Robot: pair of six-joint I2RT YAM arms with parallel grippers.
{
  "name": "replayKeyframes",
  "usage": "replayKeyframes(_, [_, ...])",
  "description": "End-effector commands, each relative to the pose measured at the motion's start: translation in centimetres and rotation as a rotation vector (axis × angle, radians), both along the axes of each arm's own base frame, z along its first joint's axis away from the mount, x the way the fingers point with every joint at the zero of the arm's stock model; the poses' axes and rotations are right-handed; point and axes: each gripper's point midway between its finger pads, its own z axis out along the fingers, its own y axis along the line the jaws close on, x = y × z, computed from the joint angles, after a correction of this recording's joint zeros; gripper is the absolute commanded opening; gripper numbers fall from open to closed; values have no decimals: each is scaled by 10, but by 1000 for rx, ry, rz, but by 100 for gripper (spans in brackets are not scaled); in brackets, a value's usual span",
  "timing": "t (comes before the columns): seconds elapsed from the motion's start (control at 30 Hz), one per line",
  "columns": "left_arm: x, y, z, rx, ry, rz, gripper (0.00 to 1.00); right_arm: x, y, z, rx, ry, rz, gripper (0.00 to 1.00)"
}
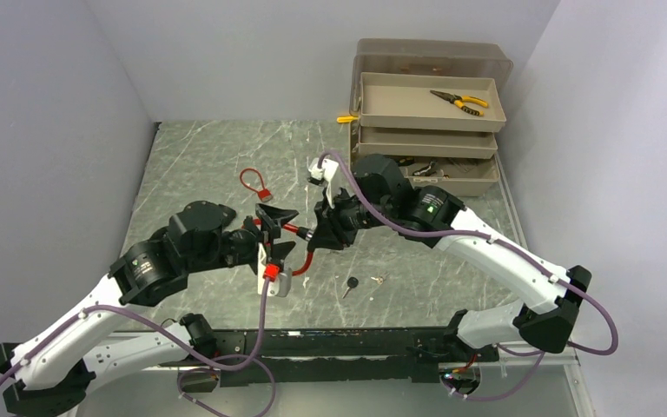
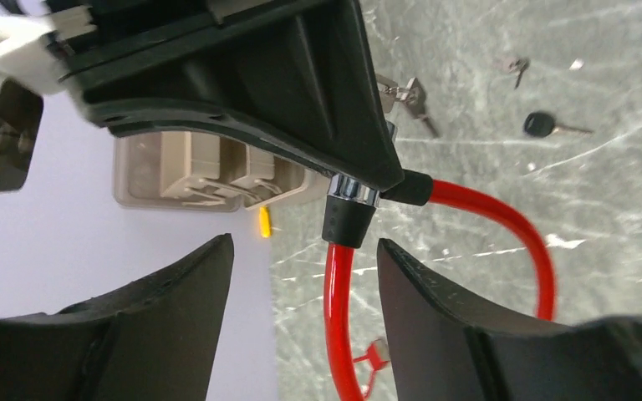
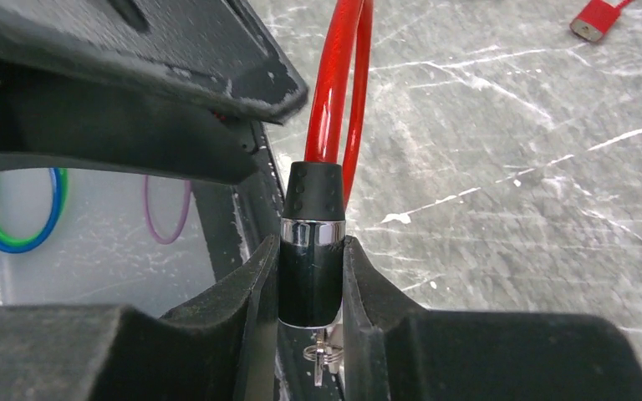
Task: Unlock with the key
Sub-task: Unlock the lock.
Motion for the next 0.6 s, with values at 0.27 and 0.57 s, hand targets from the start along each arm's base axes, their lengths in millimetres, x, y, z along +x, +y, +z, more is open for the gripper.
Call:
replayKeyframes(0.27, [6, 23, -11, -128, 632, 16, 71, -13, 0, 32, 44, -157, 28, 0])
replayKeyframes(0.57, [-30, 16, -11, -75, 683, -214, 70, -15, 3, 41, 49, -208, 34, 0])
